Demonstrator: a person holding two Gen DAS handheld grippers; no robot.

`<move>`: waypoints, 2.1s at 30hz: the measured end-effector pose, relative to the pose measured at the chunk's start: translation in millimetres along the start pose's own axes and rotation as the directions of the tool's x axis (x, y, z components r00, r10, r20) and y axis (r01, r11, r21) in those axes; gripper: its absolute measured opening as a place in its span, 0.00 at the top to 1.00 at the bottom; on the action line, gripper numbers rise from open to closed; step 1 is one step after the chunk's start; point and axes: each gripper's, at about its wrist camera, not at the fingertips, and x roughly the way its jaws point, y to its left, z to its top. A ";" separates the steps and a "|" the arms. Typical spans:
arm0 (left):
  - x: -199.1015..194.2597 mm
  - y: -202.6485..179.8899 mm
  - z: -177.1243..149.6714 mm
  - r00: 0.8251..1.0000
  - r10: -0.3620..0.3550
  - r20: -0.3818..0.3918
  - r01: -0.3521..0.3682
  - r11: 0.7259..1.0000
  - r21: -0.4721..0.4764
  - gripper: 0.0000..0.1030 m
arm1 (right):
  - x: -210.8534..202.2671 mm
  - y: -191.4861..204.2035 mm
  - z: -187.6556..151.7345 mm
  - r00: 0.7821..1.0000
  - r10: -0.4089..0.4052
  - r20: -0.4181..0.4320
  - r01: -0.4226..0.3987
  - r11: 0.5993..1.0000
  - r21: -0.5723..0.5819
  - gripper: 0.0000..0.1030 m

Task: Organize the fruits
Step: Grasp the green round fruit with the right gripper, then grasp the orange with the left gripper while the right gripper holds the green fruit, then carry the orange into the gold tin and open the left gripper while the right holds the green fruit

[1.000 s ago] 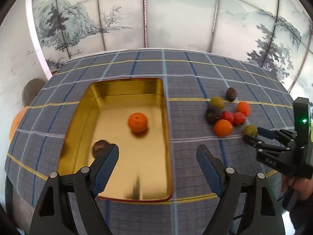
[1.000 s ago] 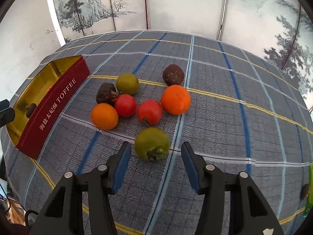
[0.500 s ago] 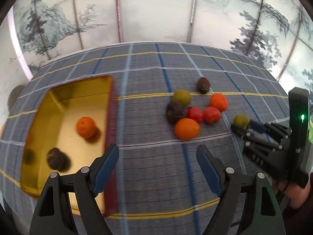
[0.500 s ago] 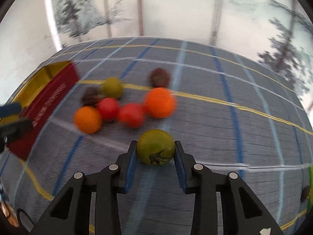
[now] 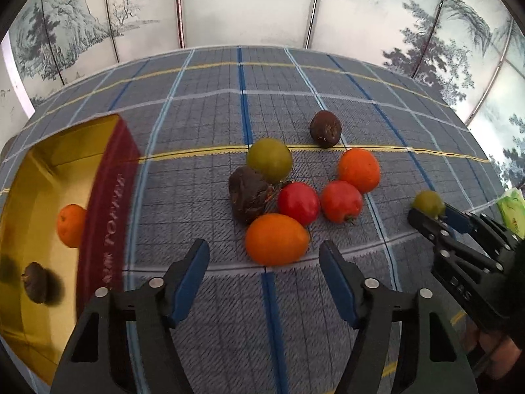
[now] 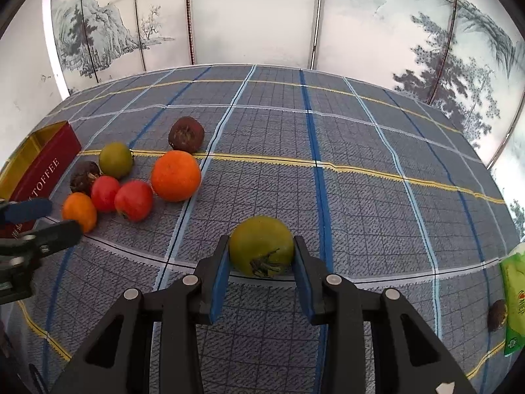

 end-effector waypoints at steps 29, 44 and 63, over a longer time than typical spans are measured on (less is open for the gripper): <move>-94.2 80.3 -24.2 0.993 0.067 0.098 -0.061 0.996 -0.061 0.62 | 3.5 -2.4 -0.3 1.000 0.012 -0.014 -0.012 1.000 0.012 0.67; -78.2 149.2 -54.7 0.987 0.158 -0.037 -0.162 0.976 -0.144 0.62 | 3.1 -2.6 -0.6 1.000 0.010 -0.014 -0.010 1.000 0.010 0.66; -66.9 173.3 -64.8 0.973 0.222 -0.069 -0.230 0.963 -0.141 0.61 | 2.5 -3.5 -0.6 1.000 0.008 -0.013 -0.008 1.000 0.008 0.66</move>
